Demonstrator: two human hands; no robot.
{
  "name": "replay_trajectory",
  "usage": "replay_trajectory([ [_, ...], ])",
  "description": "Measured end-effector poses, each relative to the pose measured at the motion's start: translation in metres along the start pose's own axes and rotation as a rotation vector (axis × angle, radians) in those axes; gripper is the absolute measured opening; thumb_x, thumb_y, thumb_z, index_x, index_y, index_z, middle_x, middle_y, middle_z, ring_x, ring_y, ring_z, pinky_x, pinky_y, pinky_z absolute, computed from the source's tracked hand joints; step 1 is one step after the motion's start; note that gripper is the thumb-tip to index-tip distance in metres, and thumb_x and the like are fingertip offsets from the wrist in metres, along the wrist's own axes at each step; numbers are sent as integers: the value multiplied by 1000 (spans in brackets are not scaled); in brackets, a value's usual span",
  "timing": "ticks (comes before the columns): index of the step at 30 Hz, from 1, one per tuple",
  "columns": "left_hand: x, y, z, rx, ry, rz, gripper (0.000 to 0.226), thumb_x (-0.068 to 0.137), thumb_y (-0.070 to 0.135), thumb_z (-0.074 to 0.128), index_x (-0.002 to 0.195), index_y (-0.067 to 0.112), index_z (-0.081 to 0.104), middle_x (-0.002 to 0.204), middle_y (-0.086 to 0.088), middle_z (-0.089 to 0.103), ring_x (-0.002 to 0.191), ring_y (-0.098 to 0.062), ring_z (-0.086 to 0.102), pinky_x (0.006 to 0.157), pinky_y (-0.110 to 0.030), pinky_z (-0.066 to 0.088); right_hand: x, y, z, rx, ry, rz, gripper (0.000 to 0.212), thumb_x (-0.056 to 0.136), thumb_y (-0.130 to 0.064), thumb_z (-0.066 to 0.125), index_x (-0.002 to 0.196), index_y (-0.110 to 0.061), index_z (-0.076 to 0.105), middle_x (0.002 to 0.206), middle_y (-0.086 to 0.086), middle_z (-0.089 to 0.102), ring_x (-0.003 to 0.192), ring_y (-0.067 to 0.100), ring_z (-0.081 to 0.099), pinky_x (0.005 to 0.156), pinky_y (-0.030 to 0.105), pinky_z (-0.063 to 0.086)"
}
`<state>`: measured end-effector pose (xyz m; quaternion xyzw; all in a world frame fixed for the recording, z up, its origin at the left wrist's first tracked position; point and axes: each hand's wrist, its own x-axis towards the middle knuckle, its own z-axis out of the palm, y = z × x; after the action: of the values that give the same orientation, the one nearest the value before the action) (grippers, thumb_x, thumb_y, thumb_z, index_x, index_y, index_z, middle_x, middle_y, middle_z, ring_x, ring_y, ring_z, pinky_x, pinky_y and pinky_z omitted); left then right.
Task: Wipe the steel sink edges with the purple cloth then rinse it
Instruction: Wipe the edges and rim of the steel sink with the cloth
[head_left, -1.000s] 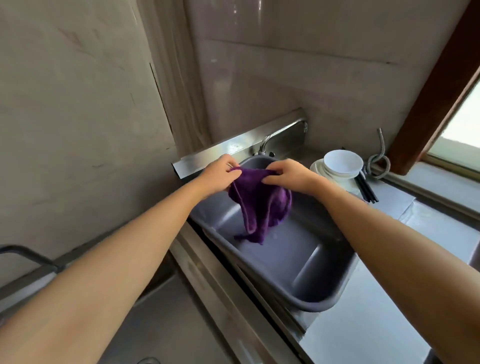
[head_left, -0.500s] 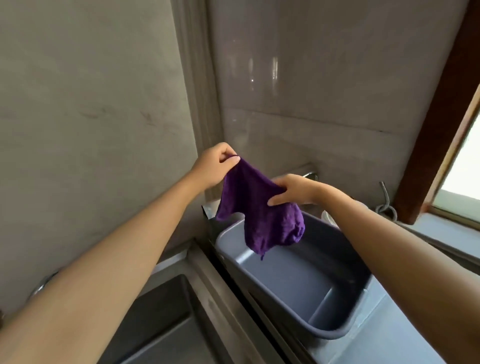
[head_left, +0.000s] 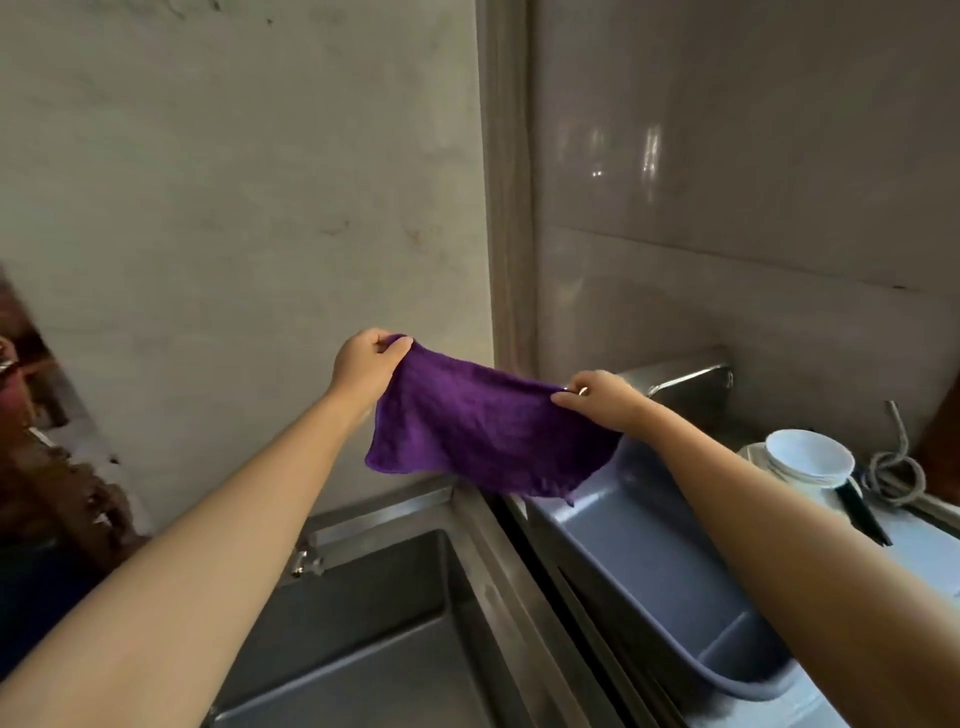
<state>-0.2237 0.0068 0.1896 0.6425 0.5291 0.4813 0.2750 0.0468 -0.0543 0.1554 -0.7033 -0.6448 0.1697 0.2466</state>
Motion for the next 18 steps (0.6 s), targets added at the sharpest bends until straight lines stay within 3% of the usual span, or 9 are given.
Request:
replay_trajectory([
  [3, -11, -15, -27, -13, 2, -126, 12, 87, 22, 61, 81, 12, 61, 74, -4, 58, 70, -20, 53, 65, -30, 44, 8, -37, 11, 29, -40, -36, 24, 87, -31, 62, 77, -11, 57, 78, 3, 56, 79, 20, 52, 57, 27, 38],
  [6, -32, -21, -51, -121, -126, -259, 9, 88, 16, 60, 81, 12, 60, 72, -3, 60, 56, -11, 58, 55, -23, 53, 16, -81, 34, 167, -95, -66, 26, 83, -23, 65, 86, 4, 66, 80, 10, 60, 76, 21, 55, 66, 31, 45],
  [8, -46, -24, -64, -146, -165, -291, 6, 88, 15, 61, 83, 11, 62, 75, -4, 64, 58, -10, 62, 55, -21, 55, 16, -114, 54, 315, -165, -61, 21, 83, -16, 64, 87, 4, 66, 78, 12, 61, 69, 22, 57, 64, 33, 49],
  [10, -58, -26, -77, -162, -156, -308, 8, 88, 14, 61, 82, 11, 63, 77, -6, 67, 58, -10, 64, 53, -20, 54, 13, -148, 74, 424, -254, -68, 11, 85, -10, 60, 88, 0, 63, 76, 13, 58, 60, 20, 55, 52, 27, 50],
  [12, -68, -27, -92, -192, -133, -337, 7, 89, 12, 59, 83, 9, 63, 79, -8, 67, 57, -10, 66, 54, -21, 55, 9, -176, 92, 463, -346, -89, 19, 88, -6, 54, 98, 8, 63, 78, 16, 57, 57, 17, 52, 47, 21, 49],
  [15, -81, -32, -120, -169, -84, -372, 10, 91, 7, 56, 96, 1, 62, 80, -12, 65, 51, -7, 66, 51, -19, 55, 3, -211, 117, 451, -534, -150, 25, 88, 6, 49, 110, 13, 60, 95, 28, 64, 68, 20, 58, 72, 28, 58],
  [18, -95, -43, -151, -77, -72, -378, 22, 90, 11, 57, 107, -2, 61, 92, -15, 68, 67, -10, 68, 57, -17, 56, -3, -239, 139, 552, -657, -176, 28, 83, 18, 49, 107, 11, 61, 84, 21, 66, 63, 17, 64, 61, 20, 58],
])
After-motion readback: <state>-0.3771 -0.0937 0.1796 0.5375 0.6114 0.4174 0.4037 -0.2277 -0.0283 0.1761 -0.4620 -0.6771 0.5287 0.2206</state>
